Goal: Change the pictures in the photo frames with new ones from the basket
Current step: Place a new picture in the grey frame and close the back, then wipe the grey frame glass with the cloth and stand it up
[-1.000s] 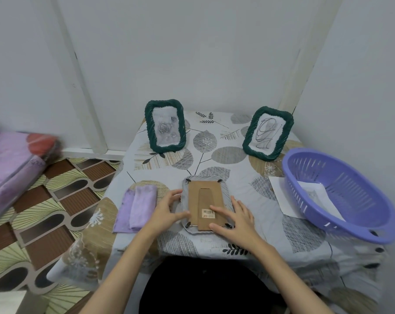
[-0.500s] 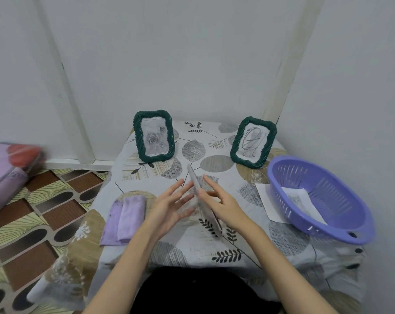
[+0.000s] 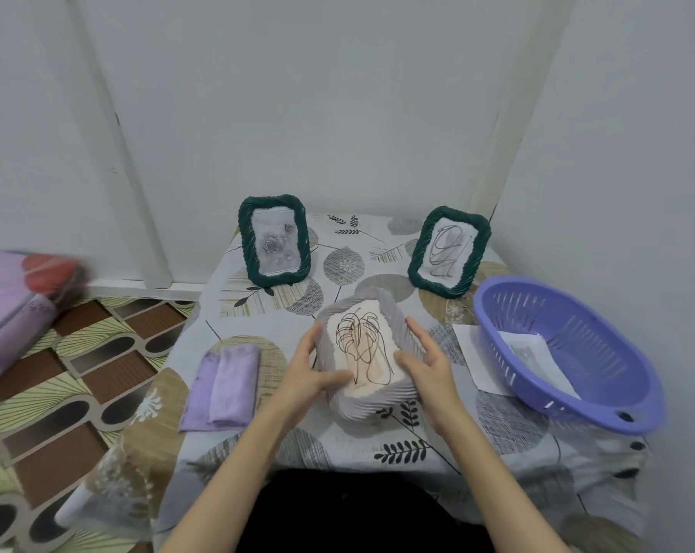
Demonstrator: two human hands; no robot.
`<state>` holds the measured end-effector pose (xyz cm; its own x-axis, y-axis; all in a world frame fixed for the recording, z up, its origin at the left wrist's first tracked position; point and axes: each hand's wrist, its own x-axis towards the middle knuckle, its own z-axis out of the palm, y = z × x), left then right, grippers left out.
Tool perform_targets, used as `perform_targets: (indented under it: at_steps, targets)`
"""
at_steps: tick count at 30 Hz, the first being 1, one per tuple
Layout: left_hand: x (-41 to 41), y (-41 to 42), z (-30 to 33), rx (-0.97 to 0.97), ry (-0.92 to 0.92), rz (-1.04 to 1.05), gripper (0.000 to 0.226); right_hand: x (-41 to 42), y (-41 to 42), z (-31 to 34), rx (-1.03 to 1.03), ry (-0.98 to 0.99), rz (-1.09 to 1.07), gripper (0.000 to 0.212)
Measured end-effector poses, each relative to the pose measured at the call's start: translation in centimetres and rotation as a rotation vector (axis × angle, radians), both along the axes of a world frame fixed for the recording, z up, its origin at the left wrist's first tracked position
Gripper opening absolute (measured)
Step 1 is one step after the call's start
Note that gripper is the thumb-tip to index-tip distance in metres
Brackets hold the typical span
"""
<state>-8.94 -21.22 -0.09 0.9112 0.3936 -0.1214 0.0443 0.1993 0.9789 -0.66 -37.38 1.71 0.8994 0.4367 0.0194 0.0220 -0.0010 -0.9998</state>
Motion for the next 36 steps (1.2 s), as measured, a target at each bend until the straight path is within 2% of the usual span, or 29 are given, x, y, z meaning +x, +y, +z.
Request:
perform_targets:
  at_steps: [2,6,9,13,16,18,21,23,25,27,30,31,34,36]
  targets:
    - [-0.3,1.4,-0.5,0.212,0.06,0.019,0.092,0.0,-0.1,-0.8,-0.113,-0.055,0.025,0.059]
    - [-0.7,3.7,-2.0,0.613,0.217,-0.034,0.099,0.0,0.0,-2.3,-0.467,-0.234,0.068,0.067]
    - [-0.1,4.1,-2.1,0.862,0.342,-0.113,0.094,0.1,0.3,-3.2,-0.66,-0.335,0.066,0.064]
    - [0.7,4.1,-2.3,1.011,0.468,-0.212,0.081,0.1,0.1,-3.9,-0.748,-0.395,0.081,0.044]
    - [0.4,4.2,-2.6,1.055,0.48,-0.245,0.075,0.3,0.1,-4.1,-0.774,-0.4,0.095,0.038]
    - [-0.1,4.6,-2.5,1.131,0.445,-0.126,0.064,0.4,0.3,-4.2,-0.786,-0.408,0.094,0.039]
    - [-1.9,6.0,-1.8,1.283,0.496,0.257,0.048,0.3,0.3,-4.4,-0.771,-0.406,0.088,0.042]
    - [-3.7,7.4,-1.2,1.223,0.684,0.408,0.049,0.3,0.2,-4.5,-0.756,-0.407,0.086,0.044]
    - [-5.2,8.5,-0.7,1.039,0.84,0.349,0.06,0.3,0.2,-4.7,-0.747,-0.41,0.076,0.045]
    - [-5.8,9.2,-0.5,0.868,0.811,0.264,0.055,0.3,0.2,-4.8,-0.736,-0.4,0.067,0.048]
    - [-6.3,9.7,-0.1,0.579,0.711,0.275,0.035,0.3,0.1,-5.0,-0.698,-0.393,0.044,0.049]
    - [-6.5,9.9,0.0,0.54,0.708,0.304,0.033,0.3,0.1,-5.1,-0.694,-0.394,0.04,0.049]
    - [-7.4,10.3,0.6,0.725,0.839,0.34,0.029,0.5,0.1,-5.1,-0.702,-0.393,0.034,0.05]
    - [-7.6,10.2,0.8,0.674,0.805,0.303,0.025,0.5,0.1,-5.1,-0.704,-0.393,0.035,0.05]
